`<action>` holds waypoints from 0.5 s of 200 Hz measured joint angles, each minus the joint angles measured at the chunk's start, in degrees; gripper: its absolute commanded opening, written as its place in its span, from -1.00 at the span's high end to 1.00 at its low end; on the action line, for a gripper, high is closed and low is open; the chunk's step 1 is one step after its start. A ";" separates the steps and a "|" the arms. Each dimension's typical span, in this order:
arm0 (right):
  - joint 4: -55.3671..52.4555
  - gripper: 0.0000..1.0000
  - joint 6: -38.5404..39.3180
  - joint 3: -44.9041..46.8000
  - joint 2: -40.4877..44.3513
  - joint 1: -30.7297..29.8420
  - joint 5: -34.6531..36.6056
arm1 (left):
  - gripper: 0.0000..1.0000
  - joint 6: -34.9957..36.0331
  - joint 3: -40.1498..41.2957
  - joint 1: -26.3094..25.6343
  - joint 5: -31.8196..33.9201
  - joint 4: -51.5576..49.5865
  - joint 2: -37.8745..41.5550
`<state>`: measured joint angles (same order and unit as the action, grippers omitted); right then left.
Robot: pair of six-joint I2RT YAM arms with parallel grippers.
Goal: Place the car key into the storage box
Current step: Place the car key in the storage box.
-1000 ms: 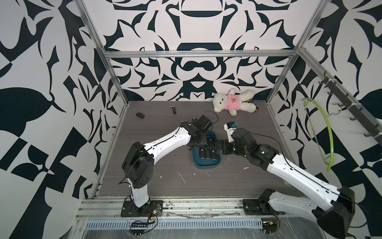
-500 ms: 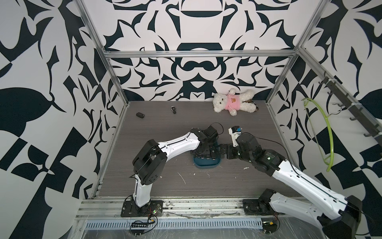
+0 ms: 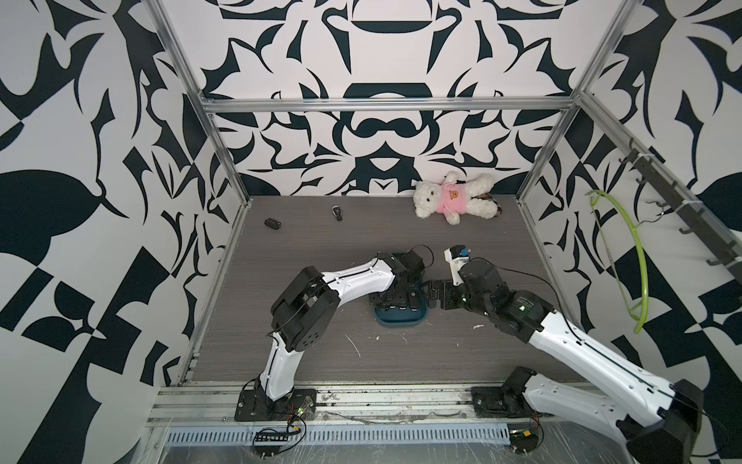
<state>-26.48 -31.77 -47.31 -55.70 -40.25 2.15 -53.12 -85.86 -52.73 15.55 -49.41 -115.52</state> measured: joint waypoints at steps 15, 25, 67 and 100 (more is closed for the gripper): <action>0.07 -0.99 0.00 0.02 -0.28 0.00 0.00 | 0.34 0.04 -0.66 0.39 0.20 -0.20 -0.11; 0.13 -0.99 -0.02 0.02 -0.61 0.00 -0.02 | 0.34 0.22 -1.27 0.66 0.42 -0.35 -0.20; 0.31 -0.99 -0.20 0.02 -1.51 0.00 -0.17 | 0.33 0.87 -3.19 1.09 1.38 -1.09 -0.74; 0.79 -0.99 -0.39 0.02 -1.99 0.00 -0.46 | 0.29 1.49 -3.52 1.53 1.57 -1.38 -1.75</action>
<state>-25.69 -32.16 -47.29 -57.69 -40.25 1.69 -51.64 -89.38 -51.20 17.12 -50.78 -117.27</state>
